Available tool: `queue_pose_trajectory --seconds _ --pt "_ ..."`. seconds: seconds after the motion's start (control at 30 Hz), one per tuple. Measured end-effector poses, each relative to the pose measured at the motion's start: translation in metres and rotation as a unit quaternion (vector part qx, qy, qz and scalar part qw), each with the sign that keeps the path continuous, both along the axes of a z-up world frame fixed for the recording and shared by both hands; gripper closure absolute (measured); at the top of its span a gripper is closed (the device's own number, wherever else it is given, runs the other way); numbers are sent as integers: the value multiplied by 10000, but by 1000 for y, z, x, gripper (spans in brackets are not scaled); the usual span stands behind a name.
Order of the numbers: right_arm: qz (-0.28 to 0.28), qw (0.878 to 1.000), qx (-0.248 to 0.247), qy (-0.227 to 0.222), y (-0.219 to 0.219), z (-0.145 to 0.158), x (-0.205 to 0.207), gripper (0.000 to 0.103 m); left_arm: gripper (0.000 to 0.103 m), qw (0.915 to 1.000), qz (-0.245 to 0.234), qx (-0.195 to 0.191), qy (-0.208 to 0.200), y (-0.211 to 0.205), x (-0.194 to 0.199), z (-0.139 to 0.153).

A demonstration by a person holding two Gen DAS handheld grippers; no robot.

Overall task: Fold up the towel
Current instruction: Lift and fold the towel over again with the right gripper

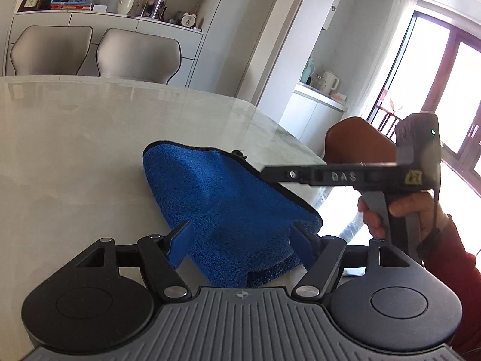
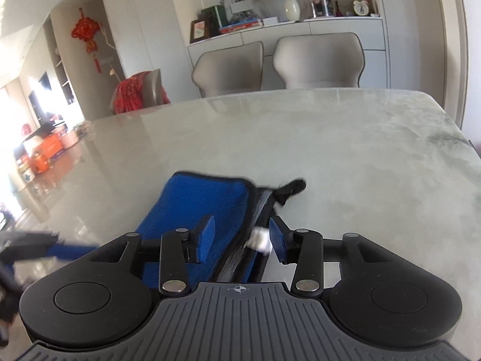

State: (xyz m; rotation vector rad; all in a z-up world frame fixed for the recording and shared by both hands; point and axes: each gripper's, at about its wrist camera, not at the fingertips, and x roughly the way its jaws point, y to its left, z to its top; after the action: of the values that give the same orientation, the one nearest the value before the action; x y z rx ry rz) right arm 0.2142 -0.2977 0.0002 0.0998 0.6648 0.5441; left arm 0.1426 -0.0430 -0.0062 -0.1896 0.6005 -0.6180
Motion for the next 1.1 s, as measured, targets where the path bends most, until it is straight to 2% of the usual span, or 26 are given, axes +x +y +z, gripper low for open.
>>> queue_pose_trajectory --seconds 0.1,0.17,0.2,0.3,0.37,0.4,0.5,0.57,0.63,0.73,0.83,0.9,0.97,1.1 --pt "46 9999 74 65 -3 -6 -20 61 25 9997 -233 62 -71 -7 -6 1" --pt "70 9998 174 72 -3 -8 -27 65 25 9993 -347 151 -41 -14 -8 -3" --pt "98 9992 344 156 -5 -10 -30 66 25 9992 -367 181 -15 -17 -9 -4" --pt "243 9970 700 233 -9 -9 -35 72 25 9985 -417 346 -50 -24 -11 -8" --pt "234 9967 756 169 -9 -9 -37 84 25 9983 -416 401 -108 -24 -13 -9" --pt "202 9967 781 134 -9 -9 -37 87 25 9984 -411 384 -97 -24 -14 -9" --pt "208 9939 1056 221 -13 -9 -36 92 25 9985 -411 358 -72 -22 -15 -9" --pt "290 9919 1231 123 -15 -3 -41 92 25 9983 -440 383 -61 -22 -15 -9" --pt "329 9928 1153 13 -14 3 -47 93 25 9980 -481 412 -43 -22 -16 -9" --pt "16 9983 503 285 -9 -9 -41 92 25 9974 -546 467 -5 -23 -16 -11" --pt "-99 9973 553 475 -14 -19 -37 92 25 9962 -601 619 -68 -26 -20 -12" --pt "-198 9990 188 340 -10 -13 -40 87 25 9963 -616 593 -67 -25 -21 -12" --pt "-193 9995 47 242 -9 -9 -43 87 25 9971 -625 427 -90 -22 -22 -8" --pt "-181 9988 -43 -446 0 13 -48 86 25 9979 -622 14 -200 -18 -21 0"
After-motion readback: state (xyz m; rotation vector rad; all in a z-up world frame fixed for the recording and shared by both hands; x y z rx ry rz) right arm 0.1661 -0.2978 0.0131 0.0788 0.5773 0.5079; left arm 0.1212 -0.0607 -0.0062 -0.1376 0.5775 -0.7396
